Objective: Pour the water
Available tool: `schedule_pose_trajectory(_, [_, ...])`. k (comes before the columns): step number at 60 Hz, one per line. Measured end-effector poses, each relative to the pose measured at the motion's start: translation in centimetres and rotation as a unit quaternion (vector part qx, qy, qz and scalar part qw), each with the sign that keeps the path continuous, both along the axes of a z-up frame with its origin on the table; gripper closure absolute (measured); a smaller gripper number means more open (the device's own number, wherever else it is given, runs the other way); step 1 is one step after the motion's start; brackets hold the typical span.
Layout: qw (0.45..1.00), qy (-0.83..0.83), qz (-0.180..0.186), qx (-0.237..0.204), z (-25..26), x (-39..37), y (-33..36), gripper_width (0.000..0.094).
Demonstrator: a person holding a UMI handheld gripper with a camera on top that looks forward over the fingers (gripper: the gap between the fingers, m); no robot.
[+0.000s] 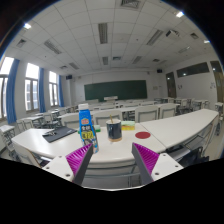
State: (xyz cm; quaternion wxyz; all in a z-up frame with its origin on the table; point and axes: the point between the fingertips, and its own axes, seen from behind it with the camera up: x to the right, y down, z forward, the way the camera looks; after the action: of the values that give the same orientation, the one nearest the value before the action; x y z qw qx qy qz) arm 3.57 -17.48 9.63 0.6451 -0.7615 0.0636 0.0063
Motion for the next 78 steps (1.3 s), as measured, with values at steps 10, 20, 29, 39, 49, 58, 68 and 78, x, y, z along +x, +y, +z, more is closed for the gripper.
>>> schedule_pose_trajectory(10, [1.0, -0.016, 0.021, 0.008, 1.9, -1.7, 2.4, 0.0102])
schedule_pose_trajectory(20, [0.998, -0.025, 0.058, 0.005, 1.6, -4.3, 6.3, 0.0102])
schedule_pose_trajectory(29, [0.997, -0.034, 0.075, -0.008, 0.8, -7.8, 12.3, 0.0104])
schedule_pose_trajectory(39, [0.997, -0.06, 0.047, -0.03, -1.7, -8.3, 18.4, 0.0112])
schedule_pose_trajectory(49, [0.997, -0.071, 0.012, -0.026, -3.5, -7.4, 21.2, 0.0422])
schedule_pose_trajectory(58, [0.998, -0.067, 0.002, -0.015, -3.4, -7.2, 21.2, 0.056])
schedule_pose_trajectory(68, [0.996, 0.081, 0.018, -0.019, -2.5, -9.0, 22.6, 0.0562])
schedule_pose_trajectory(78, [0.926, 0.373, 0.06, 0.001, 1.2, -11.6, 25.5, 0.0562])
